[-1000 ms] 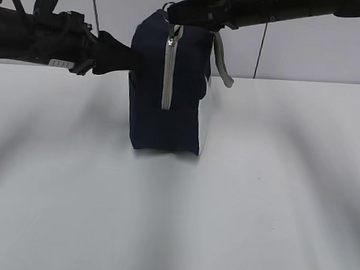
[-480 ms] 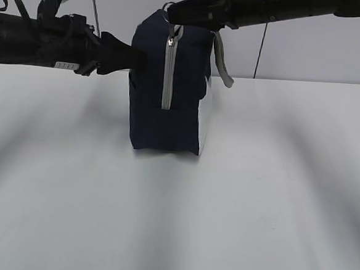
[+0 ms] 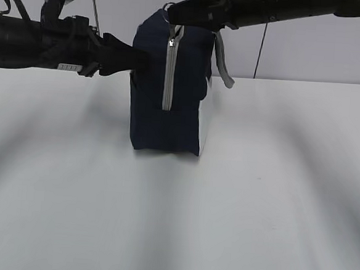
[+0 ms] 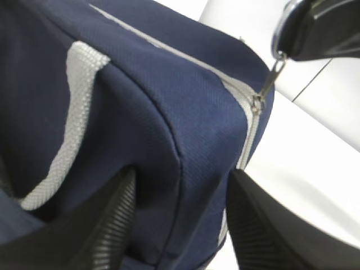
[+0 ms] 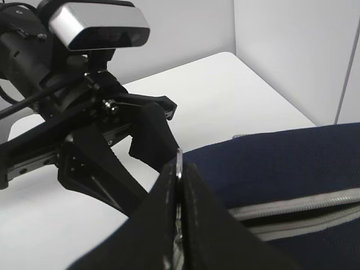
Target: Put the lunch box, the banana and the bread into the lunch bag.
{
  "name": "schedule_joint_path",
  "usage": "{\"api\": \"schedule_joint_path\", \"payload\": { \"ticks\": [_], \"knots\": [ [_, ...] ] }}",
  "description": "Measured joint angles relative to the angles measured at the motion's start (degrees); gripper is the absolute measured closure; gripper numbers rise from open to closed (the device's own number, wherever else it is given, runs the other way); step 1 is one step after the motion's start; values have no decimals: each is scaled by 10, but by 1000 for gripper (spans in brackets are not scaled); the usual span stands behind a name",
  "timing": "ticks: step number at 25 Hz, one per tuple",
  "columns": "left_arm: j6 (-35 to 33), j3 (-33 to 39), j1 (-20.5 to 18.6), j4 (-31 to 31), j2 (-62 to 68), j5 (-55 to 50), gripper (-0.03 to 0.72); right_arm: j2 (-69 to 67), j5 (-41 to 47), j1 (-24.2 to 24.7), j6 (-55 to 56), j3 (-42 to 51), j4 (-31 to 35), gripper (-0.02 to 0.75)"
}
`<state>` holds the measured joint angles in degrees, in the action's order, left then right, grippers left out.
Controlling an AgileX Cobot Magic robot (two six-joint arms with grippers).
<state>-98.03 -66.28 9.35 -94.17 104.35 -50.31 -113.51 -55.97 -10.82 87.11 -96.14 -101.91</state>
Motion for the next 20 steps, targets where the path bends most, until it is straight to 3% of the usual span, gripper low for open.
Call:
{"api": "schedule_joint_path", "payload": {
  "ticks": [4,12,18,20],
  "knots": [
    [0,-1,1,-9,8,-7,330,0,0,0,0,0,-1,754],
    [-1,-10,14,-11,8,9,453,0,0,0,0,0,-1,754],
    [0,-11,18,-13,9,22,664,0,-1,0,2,0,-1,754],
    [3,-11,19,-12,11,23,680,0,-1,0,2,0,-1,754]
  ]
}}
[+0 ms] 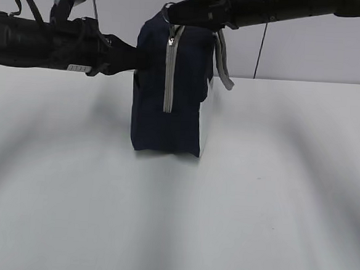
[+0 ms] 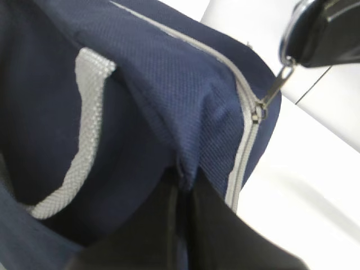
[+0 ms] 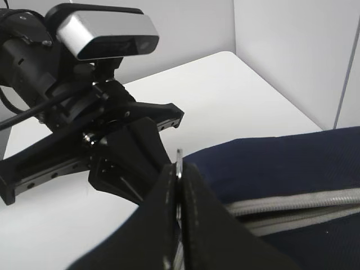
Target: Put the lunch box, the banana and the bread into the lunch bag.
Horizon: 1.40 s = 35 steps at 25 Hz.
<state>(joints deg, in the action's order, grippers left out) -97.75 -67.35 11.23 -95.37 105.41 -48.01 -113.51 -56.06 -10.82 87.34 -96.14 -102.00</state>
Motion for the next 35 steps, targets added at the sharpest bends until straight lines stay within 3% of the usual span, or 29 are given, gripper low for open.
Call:
{"api": "schedule_joint_path", "payload": {
  "ticks": [12,27,35],
  "knots": [
    [72,0,1,55,0,-19,683,0,31,0,26,0,6,754],
    [193,0,-1,170,-22,-83,683,0,44,0,43,0,16,754],
    [209,-1,-15,182,-22,-87,683,0,12,0,45,-11,41,754]
  ]
}}
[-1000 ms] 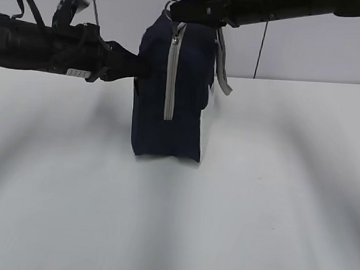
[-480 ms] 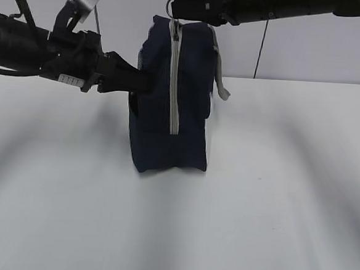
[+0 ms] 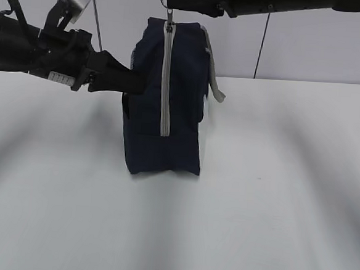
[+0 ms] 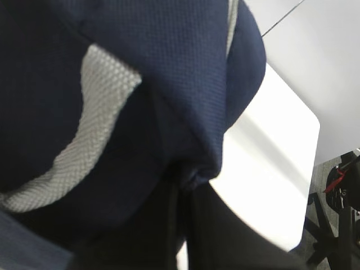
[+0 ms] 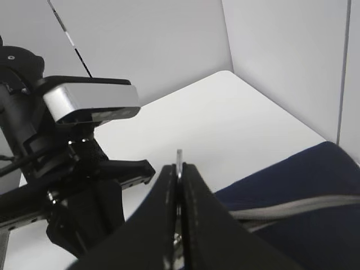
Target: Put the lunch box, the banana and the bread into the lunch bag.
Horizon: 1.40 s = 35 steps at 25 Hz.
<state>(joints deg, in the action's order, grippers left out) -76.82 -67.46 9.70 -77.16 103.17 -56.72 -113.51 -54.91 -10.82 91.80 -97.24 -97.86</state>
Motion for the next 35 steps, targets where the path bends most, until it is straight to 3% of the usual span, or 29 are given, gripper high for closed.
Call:
{"api": "schedule_joint_path", "payload": {
  "ticks": [12,35],
  "knots": [
    [11,-1,0,19,-1,0,684,-29,27,0,9,-30,13,754],
    [12,-1,-1,60,-1,-8,685,-206,22,19,142,-263,-18,754]
  ]
}}
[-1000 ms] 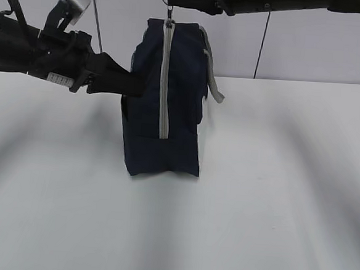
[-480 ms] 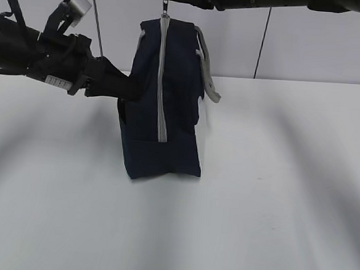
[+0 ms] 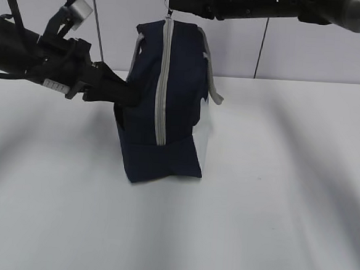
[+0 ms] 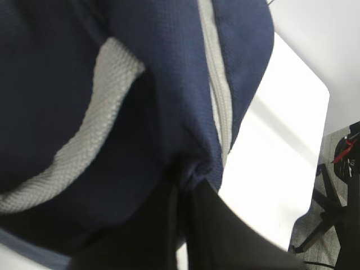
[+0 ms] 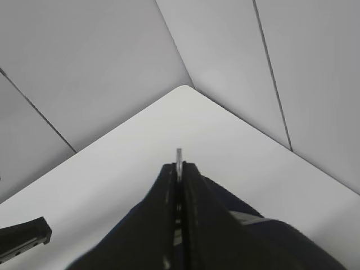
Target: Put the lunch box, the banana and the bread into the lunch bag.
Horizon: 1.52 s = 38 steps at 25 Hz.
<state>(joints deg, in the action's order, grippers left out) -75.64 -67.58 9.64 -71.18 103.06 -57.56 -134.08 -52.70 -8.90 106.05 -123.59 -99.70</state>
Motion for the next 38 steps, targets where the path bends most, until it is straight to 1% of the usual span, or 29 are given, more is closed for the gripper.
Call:
{"api": "schedule_joint_path", "payload": {
  "ticks": [4,14,18,23,28,32,34,35,37,38],
  "knots": [
    [1,0,0,9,0,-9,685,-30,-1,4,11,-38,0,754],
    [14,0,-1,56,0,-62,685,-95,-1,7,29,-98,1,754],
    [16,0,-14,61,0,-73,685,-124,1,7,41,-125,6,754],
    [16,0,-26,75,0,-82,685,-144,21,7,44,-134,11,754],
    [16,0,-26,90,0,-83,685,-145,29,7,45,-134,12,754],
    [16,0,-26,85,0,-84,680,-145,25,7,45,-138,23,754],
    [16,0,-26,70,0,-81,654,-145,17,8,45,-143,28,754],
    [16,0,-26,59,0,-79,625,-145,13,8,45,-148,29,754],
    [16,0,-26,37,0,-68,535,-145,1,8,45,-155,31,754],
    [16,0,-26,28,0,-59,468,-145,-3,8,45,-156,31,754]
  ]
}}
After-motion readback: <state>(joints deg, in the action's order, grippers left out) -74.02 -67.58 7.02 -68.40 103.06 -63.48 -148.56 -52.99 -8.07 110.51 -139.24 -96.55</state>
